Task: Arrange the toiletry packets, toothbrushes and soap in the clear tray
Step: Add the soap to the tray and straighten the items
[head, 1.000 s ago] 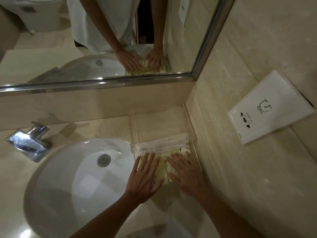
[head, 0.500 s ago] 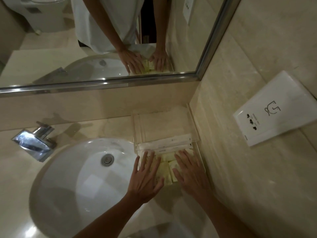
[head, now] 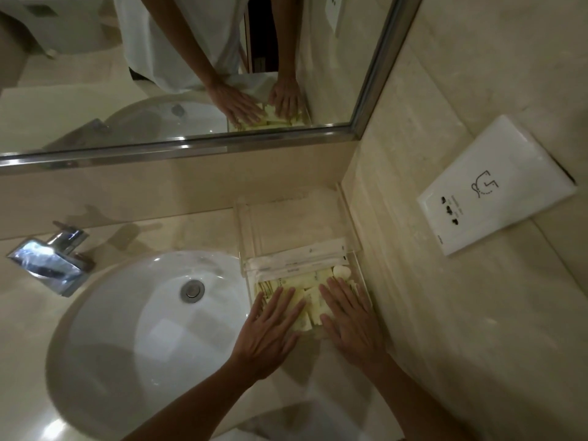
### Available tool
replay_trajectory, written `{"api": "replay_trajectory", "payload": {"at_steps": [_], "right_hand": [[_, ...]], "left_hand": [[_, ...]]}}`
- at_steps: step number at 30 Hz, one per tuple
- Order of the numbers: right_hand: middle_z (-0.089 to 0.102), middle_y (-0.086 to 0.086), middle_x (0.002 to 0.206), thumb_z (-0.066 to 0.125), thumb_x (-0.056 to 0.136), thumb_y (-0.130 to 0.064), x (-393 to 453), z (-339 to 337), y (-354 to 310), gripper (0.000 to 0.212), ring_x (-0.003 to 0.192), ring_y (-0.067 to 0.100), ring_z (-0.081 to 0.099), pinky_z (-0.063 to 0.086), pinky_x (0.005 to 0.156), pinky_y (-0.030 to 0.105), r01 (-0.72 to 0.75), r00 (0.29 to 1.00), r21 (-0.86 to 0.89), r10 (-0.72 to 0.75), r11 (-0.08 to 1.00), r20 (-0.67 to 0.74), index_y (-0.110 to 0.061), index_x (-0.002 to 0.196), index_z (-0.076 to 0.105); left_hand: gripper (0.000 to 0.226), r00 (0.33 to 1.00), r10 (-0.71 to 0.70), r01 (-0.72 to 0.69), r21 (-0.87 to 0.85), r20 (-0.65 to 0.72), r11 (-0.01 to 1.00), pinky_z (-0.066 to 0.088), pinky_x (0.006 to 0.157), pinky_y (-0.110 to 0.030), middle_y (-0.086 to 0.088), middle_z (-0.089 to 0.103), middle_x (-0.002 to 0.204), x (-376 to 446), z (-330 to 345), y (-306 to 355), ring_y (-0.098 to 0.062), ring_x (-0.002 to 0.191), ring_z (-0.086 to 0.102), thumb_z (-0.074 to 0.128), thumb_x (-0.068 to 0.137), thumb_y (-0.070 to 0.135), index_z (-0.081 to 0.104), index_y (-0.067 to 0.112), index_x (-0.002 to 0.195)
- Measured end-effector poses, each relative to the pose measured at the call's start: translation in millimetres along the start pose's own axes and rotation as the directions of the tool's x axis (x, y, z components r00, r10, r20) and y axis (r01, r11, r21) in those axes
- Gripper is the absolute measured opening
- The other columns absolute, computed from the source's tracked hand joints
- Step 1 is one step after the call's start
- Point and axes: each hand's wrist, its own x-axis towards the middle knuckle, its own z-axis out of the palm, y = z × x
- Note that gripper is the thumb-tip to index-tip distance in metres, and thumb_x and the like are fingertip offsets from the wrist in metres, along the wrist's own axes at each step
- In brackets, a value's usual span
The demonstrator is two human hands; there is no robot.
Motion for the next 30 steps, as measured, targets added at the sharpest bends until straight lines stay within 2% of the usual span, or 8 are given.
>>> {"api": "replay_trajectory", "payload": {"at_steps": [7, 10, 13, 16, 18, 20, 25, 30], "right_hand": [[0.033, -0.002, 0.154, 0.032, 0.096, -0.057, 11.5, -8.4, -0.5, 0.065, 0.145, 0.015, 0.023, 0.015, 0.119, 0.046, -0.011, 0.999, -0.056, 0.013, 0.998, 0.037, -0.022, 0.150, 0.025], [0.050, 0.002, 0.141, 0.037, 0.095, -0.055, 19.9, -6.2, -2.1, 0.059, 0.135, 0.019, 0.040, 0.019, 0.117, 0.044, -0.006, 0.999, -0.106, 0.010, 0.994, 0.036, -0.021, 0.142, 0.041], [0.057, 0.004, 0.130, 0.044, 0.092, -0.054, 21.6, -1.9, 0.6, 0.051, 0.127, 0.023, 0.047, 0.022, 0.114, 0.042, 0.006, 1.000, -0.092, -0.007, 0.996, -0.008, -0.020, 0.128, 0.055], [0.057, 0.010, 0.129, 0.037, 0.093, -0.057, 21.3, 2.3, 5.0, 0.055, 0.127, 0.025, 0.044, 0.022, 0.115, 0.040, -0.058, 0.998, -0.061, 0.056, 0.996, -0.026, -0.015, 0.123, 0.057], [0.057, 0.013, 0.129, 0.030, 0.093, -0.060, 21.0, 1.1, 6.9, 0.061, 0.127, 0.025, 0.040, 0.022, 0.112, 0.038, -0.087, 0.996, -0.048, 0.086, 0.995, -0.037, -0.013, 0.122, 0.056], [0.055, 0.011, 0.134, 0.032, 0.091, -0.063, 18.9, -4.6, 7.2, 0.064, 0.130, 0.025, 0.039, 0.023, 0.111, 0.040, -0.100, 0.994, -0.054, 0.098, 0.994, -0.049, -0.015, 0.127, 0.053], [0.047, 0.007, 0.144, 0.039, 0.086, -0.071, 1.5, -12.2, 4.2, 0.074, 0.134, 0.024, 0.041, 0.028, 0.113, 0.048, -0.170, 0.983, -0.054, 0.166, 0.984, -0.073, -0.018, 0.137, 0.048], [0.040, 0.008, 0.150, 0.037, 0.087, -0.069, -13.1, -0.5, -2.1, 0.072, 0.142, 0.024, 0.031, 0.017, 0.117, 0.045, -0.138, 0.989, -0.018, 0.137, 0.990, -0.056, -0.021, 0.139, 0.045]], "left_hand": [[0.067, 0.998, -0.049, 0.048, -0.021, -0.032, 0.999, 0.015, 0.113, -0.044, -0.012, 0.026, 0.155, -1.7, -0.2, -7.5, -0.026, 0.143, 0.023, 0.022, 0.096, 0.058, 0.017, 0.018, 0.150], [0.064, 0.999, -0.030, 0.029, -0.031, -0.033, 0.999, 0.024, 0.117, -0.044, -0.010, 0.037, 0.150, 1.2, -0.6, -8.5, -0.025, 0.138, 0.035, 0.022, 0.096, 0.057, 0.018, 0.020, 0.149], [0.062, 0.999, -0.006, 0.004, -0.035, -0.052, 0.999, 0.034, 0.110, -0.044, -0.008, 0.039, 0.149, 3.1, -2.3, -11.3, -0.025, 0.135, 0.041, 0.025, 0.096, 0.056, 0.018, 0.024, 0.148], [0.060, 0.998, -0.001, 0.000, -0.028, -0.056, 1.000, 0.039, 0.107, -0.043, -0.007, 0.041, 0.148, 3.5, -4.7, -11.9, -0.025, 0.132, 0.044, 0.028, 0.095, 0.056, 0.022, 0.026, 0.147], [0.061, 0.999, -0.003, 0.002, -0.029, -0.045, 1.000, 0.037, 0.109, -0.046, -0.007, 0.037, 0.150, 5.1, -6.1, -10.0, -0.026, 0.135, 0.040, 0.026, 0.094, 0.057, 0.021, 0.028, 0.147], [0.062, 0.999, -0.003, 0.002, -0.026, -0.040, 1.000, 0.035, 0.111, -0.047, -0.008, 0.035, 0.151, 7.2, -6.5, -7.5, -0.027, 0.137, 0.037, 0.026, 0.094, 0.059, 0.021, 0.029, 0.147], [0.060, 0.999, 0.028, -0.028, 0.005, -0.043, 1.000, 0.038, 0.106, -0.048, -0.007, 0.043, 0.147, 16.4, -10.9, 0.6, -0.026, 0.133, 0.044, 0.032, 0.090, 0.061, 0.036, 0.028, 0.140], [0.059, 0.997, 0.070, -0.070, 0.025, -0.010, 0.997, 0.041, 0.105, -0.050, -0.008, 0.046, 0.145, 22.7, -11.3, 4.2, -0.027, 0.131, 0.046, 0.034, 0.088, 0.062, 0.041, 0.027, 0.135]]}}
